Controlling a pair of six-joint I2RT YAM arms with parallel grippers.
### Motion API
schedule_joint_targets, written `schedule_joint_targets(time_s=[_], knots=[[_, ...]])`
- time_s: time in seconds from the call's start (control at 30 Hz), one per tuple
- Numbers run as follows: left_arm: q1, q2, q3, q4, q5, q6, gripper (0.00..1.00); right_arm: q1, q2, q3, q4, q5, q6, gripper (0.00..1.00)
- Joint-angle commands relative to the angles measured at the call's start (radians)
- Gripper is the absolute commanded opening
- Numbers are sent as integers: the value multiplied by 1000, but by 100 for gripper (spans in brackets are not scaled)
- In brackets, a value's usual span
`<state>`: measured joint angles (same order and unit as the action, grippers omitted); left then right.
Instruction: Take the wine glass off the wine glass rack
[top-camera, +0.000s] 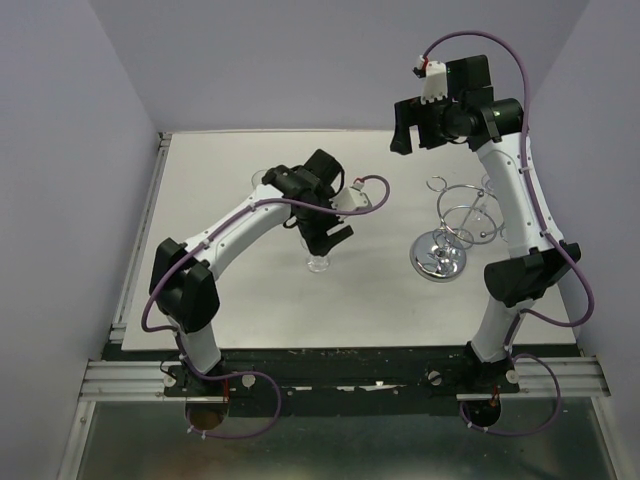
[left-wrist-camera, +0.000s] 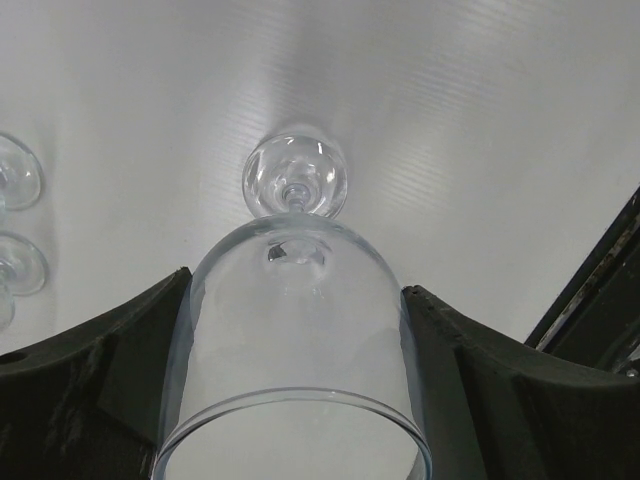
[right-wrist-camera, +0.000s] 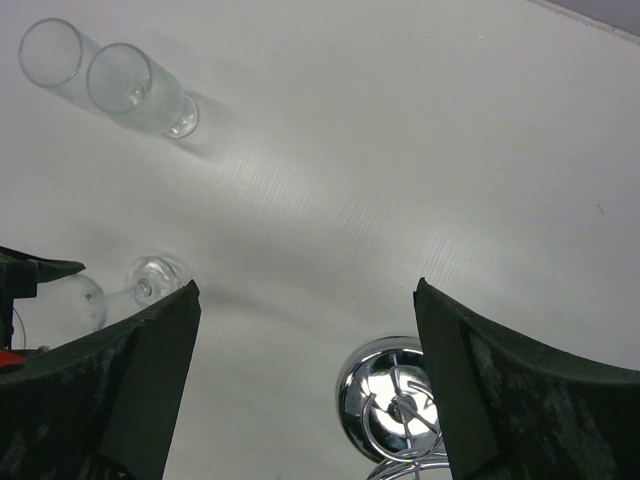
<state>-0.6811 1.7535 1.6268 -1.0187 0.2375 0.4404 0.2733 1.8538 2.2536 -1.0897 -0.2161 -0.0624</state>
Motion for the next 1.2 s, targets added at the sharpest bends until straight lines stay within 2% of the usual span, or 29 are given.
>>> schedule_joint_targets(time_s=[0.0, 0.23, 0.5, 1.17], knots=[[37, -5, 54, -81, -104, 23, 55, 1, -11, 8, 11, 0, -13, 95], [173, -12, 62, -104, -178, 43, 56, 1, -5, 0, 10, -11, -16, 95], [253, 4, 88, -104, -207, 43, 58, 1, 2, 1, 7, -22, -14, 95], [344, 95, 174, -32, -167, -86, 60, 1, 1, -14, 8, -16, -22, 95]])
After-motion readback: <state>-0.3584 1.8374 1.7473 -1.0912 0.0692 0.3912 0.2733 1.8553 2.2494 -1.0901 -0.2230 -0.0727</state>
